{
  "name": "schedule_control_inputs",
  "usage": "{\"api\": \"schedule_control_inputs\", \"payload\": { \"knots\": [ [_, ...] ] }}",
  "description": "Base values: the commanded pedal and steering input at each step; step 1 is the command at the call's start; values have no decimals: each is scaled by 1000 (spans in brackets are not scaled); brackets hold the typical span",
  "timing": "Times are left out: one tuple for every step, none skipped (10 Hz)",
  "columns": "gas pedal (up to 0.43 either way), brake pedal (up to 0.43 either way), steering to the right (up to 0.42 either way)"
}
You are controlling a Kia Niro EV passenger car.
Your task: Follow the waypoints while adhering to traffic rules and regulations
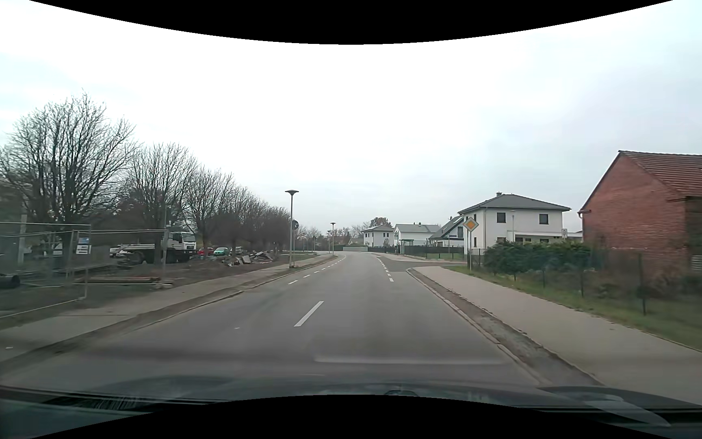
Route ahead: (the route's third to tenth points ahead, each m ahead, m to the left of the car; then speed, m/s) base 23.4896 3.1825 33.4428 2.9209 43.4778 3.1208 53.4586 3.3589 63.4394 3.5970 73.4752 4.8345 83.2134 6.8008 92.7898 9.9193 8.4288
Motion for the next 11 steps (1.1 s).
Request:
{"api": "schedule_control_inputs", "payload": {
  "knots": [
    [240,0,1],
    [240,0,2],
    [248,0,3],
    [248,0,4],
    [248,0,5],
    [248,0,5],
    [248,0,6],
    [248,0,7],
    [248,0,7],
    [248,0,7],
    [248,0,7]
  ]
}}
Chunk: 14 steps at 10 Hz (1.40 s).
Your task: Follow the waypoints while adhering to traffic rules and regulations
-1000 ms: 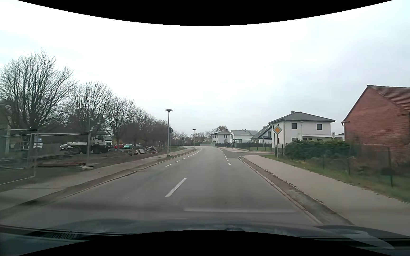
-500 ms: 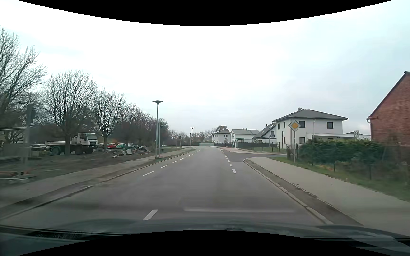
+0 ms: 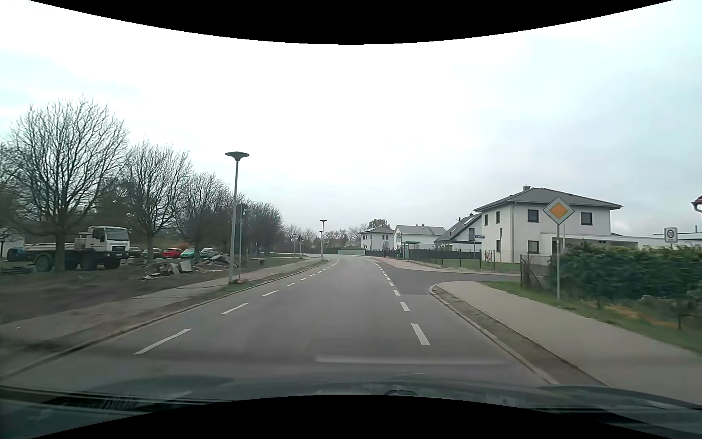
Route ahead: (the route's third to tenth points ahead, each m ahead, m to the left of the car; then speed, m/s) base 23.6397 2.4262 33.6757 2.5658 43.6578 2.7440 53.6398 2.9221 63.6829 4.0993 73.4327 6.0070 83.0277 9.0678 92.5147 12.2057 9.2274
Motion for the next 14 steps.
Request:
{"api": "schedule_control_inputs", "payload": {
  "knots": [
    [248,0,7],
    [248,0,7],
    [248,0,6],
    [260,0,5],
    [260,0,4],
    [260,0,2],
    [260,0,0],
    [260,0,-1],
    [260,0,-3],
    [260,0,-4],
    [260,0,-5],
    [260,0,-6],
    [260,0,-6],
    [260,0,-6]
  ]
}}
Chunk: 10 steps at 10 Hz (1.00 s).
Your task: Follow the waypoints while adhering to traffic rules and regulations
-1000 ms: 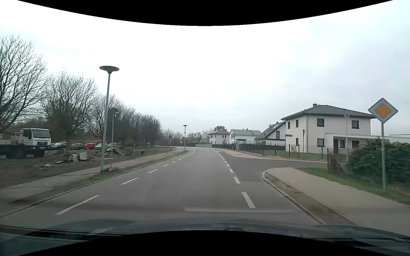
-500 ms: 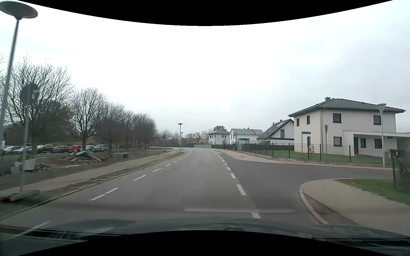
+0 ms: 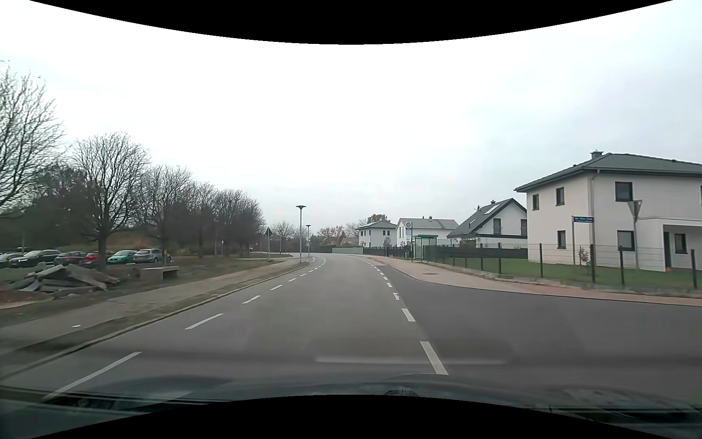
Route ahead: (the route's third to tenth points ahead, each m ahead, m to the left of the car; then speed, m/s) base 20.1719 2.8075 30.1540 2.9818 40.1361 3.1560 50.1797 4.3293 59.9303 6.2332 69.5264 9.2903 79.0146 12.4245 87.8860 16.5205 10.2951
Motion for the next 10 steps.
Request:
{"api": "schedule_control_inputs", "payload": {
  "knots": [
    [260,0,-6],
    [260,0,-5],
    [260,0,-1],
    [260,0,0],
    [260,0,0],
    [260,0,-1],
    [260,0,-3],
    [248,0,-5],
    [248,0,-5],
    [248,0,-8]
  ]
}}
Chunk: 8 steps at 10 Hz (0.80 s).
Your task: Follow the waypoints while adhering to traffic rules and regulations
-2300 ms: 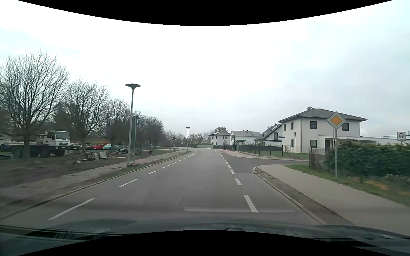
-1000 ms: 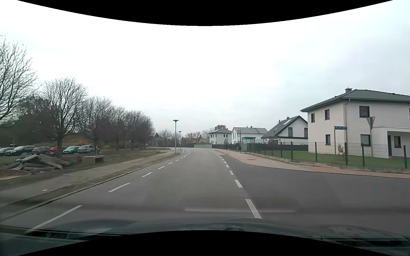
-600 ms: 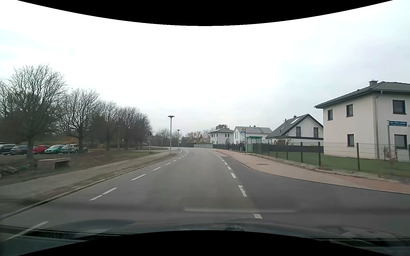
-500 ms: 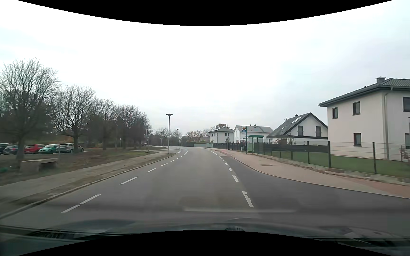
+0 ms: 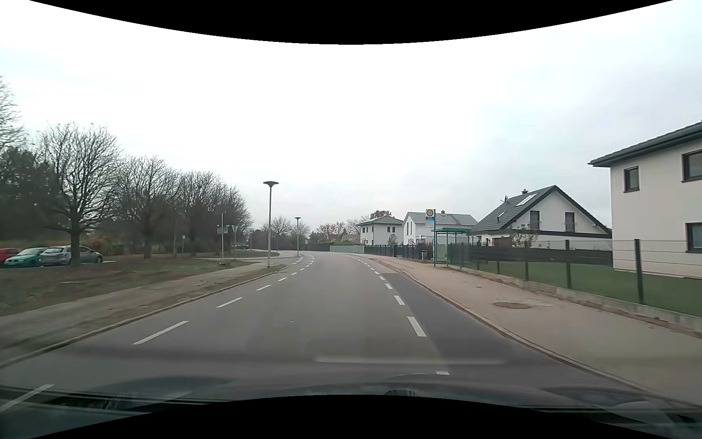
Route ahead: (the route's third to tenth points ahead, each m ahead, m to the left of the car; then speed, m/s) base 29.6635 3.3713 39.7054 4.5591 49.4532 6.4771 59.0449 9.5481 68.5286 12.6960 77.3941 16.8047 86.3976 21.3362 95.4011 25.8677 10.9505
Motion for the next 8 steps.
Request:
{"api": "schedule_control_inputs", "payload": {
  "knots": [
    [248,0,-9],
    [248,0,-10],
    [248,0,-12],
    [248,0,-12],
    [248,0,-12],
    [248,0,-12],
    [240,0,-12],
    [240,0,-12]
  ]
}}
